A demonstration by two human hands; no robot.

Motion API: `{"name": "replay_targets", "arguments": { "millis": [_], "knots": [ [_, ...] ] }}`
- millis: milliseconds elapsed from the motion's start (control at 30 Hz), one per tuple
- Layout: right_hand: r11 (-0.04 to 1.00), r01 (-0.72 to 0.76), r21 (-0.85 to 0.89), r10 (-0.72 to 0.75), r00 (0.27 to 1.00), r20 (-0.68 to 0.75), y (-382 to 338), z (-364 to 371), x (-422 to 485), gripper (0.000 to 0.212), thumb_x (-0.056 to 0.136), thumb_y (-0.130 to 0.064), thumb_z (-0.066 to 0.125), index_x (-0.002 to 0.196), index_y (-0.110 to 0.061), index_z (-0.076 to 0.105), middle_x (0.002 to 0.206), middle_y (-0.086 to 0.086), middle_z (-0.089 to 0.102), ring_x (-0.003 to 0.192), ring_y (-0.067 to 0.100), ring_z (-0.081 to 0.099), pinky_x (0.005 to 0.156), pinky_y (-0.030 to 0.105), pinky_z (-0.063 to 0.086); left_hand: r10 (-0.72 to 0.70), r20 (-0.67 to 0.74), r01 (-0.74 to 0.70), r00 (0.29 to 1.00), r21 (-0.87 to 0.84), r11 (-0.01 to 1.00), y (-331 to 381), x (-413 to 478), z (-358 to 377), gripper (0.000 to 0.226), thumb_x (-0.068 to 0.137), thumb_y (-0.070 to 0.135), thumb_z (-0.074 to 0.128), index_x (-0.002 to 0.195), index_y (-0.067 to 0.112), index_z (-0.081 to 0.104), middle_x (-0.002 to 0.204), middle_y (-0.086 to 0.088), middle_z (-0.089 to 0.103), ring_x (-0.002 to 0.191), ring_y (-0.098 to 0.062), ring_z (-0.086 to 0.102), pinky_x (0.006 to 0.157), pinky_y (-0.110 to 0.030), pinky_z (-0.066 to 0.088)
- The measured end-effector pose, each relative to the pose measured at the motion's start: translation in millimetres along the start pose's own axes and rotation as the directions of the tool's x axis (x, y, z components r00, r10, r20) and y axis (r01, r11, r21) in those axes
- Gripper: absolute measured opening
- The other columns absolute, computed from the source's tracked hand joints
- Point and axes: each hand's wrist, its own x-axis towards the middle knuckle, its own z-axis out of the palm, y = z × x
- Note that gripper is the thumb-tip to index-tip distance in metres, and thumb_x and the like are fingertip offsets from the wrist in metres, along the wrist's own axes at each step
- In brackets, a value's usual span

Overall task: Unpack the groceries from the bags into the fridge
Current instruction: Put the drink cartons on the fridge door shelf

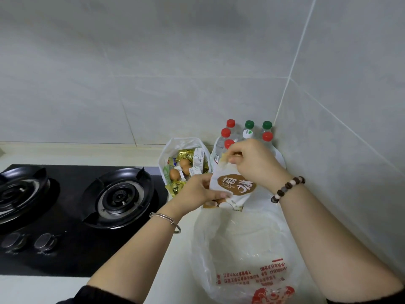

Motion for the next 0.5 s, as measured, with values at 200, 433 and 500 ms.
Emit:
{"name": "replay_targets", "arguments": {
  "millis": [200,433,500],
  "knots": [
    [0.992,0.036,0.119,-0.023,0.994,-0.111,-26,5,19,0.015,0.089,-0.008,0.060,0.092,-0.016,0.072,0.083,-0.009,0.061,0.077,0.005,0.055,0.060,0.008,0.034,0.012,-0.150,-0.004,0.989,0.050,0.999,10,-11,-12,0.035,0.067,0.001,0.082,0.095,0.017,0.066,0.086,0.005,0.071,0.077,-0.005,0.066,0.065,-0.018,0.054],
    [0.977,0.113,0.182,-0.085,0.984,-0.157,-43,30,27,0.020,0.090,-0.012,0.060,0.107,-0.017,0.068,0.093,-0.010,0.063,0.087,0.006,0.058,0.081,0.026,0.051,-0.065,-0.297,0.093,0.953,0.083,0.992,-9,-37,-45,0.034,0.063,0.013,0.085,0.091,0.023,0.069,0.099,-0.006,0.071,0.089,-0.021,0.067,0.083,-0.038,0.056],
    [0.976,0.137,0.169,-0.111,0.982,-0.152,-45,38,26,0.031,0.091,-0.015,0.057,0.122,-0.019,0.059,0.106,-0.006,0.061,0.098,0.009,0.055,0.088,0.027,0.049,-0.104,-0.411,0.110,0.906,-0.009,0.994,-15,-47,-61,0.031,0.068,0.007,0.082,0.094,0.014,0.069,0.094,-0.006,0.073,0.085,-0.021,0.069,0.075,-0.038,0.058]
  ]
}}
